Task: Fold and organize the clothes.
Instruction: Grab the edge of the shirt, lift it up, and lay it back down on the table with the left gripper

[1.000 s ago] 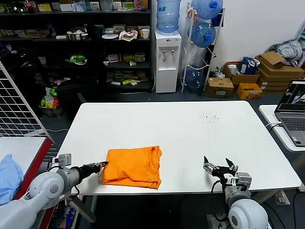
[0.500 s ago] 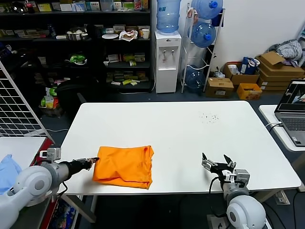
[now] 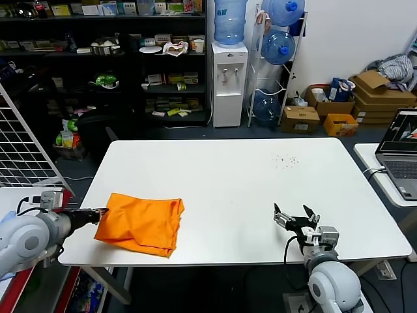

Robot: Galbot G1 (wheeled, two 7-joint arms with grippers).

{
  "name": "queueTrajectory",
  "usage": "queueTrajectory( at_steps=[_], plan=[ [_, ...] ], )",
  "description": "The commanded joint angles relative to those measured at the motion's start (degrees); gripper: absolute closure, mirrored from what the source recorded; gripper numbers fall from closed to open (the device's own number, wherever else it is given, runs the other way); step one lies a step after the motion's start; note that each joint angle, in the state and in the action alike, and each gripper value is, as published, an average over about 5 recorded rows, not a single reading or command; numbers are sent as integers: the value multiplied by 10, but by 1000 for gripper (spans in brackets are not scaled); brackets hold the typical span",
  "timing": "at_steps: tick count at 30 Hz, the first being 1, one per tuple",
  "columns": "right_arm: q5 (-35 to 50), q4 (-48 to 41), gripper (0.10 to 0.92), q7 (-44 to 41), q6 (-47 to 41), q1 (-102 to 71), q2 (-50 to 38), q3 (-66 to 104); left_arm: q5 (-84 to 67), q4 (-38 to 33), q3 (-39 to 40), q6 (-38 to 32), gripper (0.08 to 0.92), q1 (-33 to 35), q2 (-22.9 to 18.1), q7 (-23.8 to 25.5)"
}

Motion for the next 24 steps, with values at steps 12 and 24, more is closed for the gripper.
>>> queueTrajectory(
  at_steps=[12,24],
  plan=[
    [-4,-17,104,-3,8,16,3,-7,-80,19,-77,3,908,10,67,-123],
    [-10,-22,104,-1,6,18,9,-10,-91,18,-83,-3,908,13,54,-165]
  ],
)
